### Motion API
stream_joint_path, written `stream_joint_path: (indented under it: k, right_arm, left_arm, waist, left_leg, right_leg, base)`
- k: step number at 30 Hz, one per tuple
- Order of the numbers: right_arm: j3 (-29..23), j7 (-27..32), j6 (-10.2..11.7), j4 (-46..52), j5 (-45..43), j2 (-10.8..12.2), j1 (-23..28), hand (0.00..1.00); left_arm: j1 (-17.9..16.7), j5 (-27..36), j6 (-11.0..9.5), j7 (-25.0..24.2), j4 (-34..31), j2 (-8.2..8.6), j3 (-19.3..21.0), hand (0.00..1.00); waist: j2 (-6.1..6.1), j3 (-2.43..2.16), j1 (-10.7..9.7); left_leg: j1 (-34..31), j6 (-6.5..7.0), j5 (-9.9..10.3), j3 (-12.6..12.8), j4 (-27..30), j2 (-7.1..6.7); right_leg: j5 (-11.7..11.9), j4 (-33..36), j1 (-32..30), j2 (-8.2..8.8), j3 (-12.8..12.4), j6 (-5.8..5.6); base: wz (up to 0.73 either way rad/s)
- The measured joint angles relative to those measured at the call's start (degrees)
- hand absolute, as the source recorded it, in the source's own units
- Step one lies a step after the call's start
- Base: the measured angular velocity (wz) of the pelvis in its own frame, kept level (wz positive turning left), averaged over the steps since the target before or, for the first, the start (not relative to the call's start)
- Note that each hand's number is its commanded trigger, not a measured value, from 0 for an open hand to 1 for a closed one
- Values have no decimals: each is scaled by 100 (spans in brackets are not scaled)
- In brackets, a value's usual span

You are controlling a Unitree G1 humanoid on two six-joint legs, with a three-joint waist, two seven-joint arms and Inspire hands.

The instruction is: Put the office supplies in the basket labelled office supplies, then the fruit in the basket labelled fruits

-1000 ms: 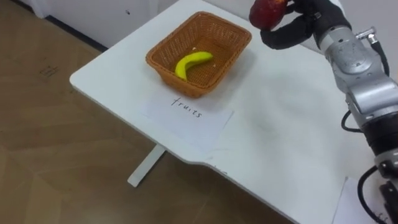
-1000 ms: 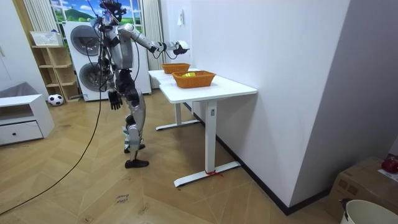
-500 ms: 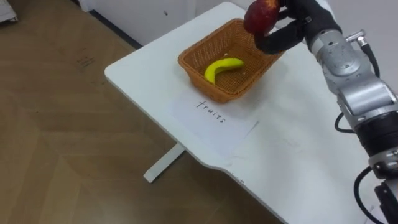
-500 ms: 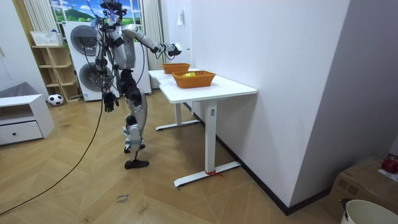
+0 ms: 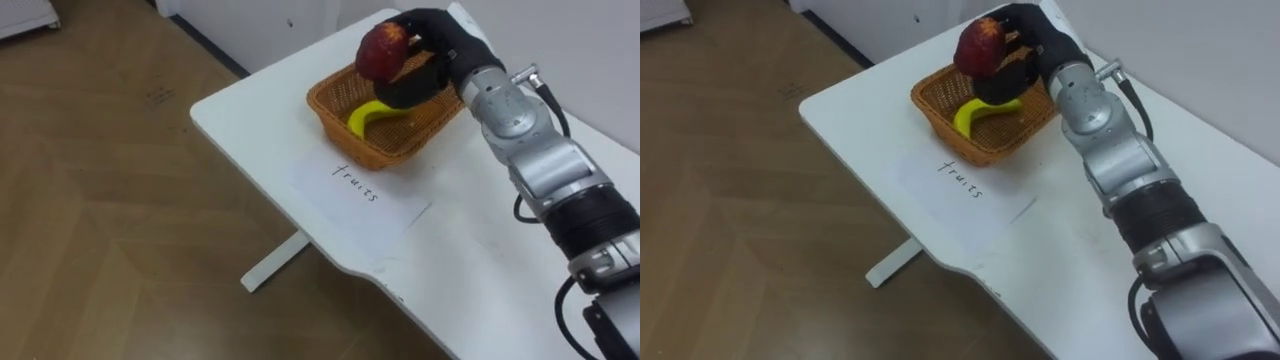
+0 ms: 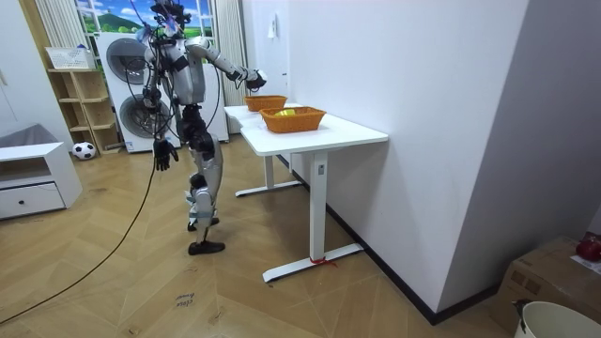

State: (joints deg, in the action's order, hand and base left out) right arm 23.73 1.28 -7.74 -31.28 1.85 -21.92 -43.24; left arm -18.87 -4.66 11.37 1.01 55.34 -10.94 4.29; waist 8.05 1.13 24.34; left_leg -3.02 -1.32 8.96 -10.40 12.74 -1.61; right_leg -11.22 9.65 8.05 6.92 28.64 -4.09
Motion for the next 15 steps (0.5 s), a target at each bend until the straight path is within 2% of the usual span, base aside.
stream_joint_path:
  k: [6, 15]
  right_arm:
    - [2, -22, 0, 0, 2, 0, 0, 100]
    - [3, -25, -10, -262, 6, 51, 0, 100]
  left_arm:
    - [0, 0, -25, -5, -24, -2, 0, 0]
    - [29, 3, -42, -46, -40, -11, 0, 0]
  waist:
    - [86, 30, -1]
    - [130, 17, -9]
  left_leg:
    - [-23, 0, 0, 21, 6, 0]
    - [-27, 1, 0, 13, 10, 0]
  right_leg:
    - [0, 1, -2, 1, -3, 1]
    - [0, 0, -27, 0, -18, 0]
  base:
    - [-1]
    - [0]
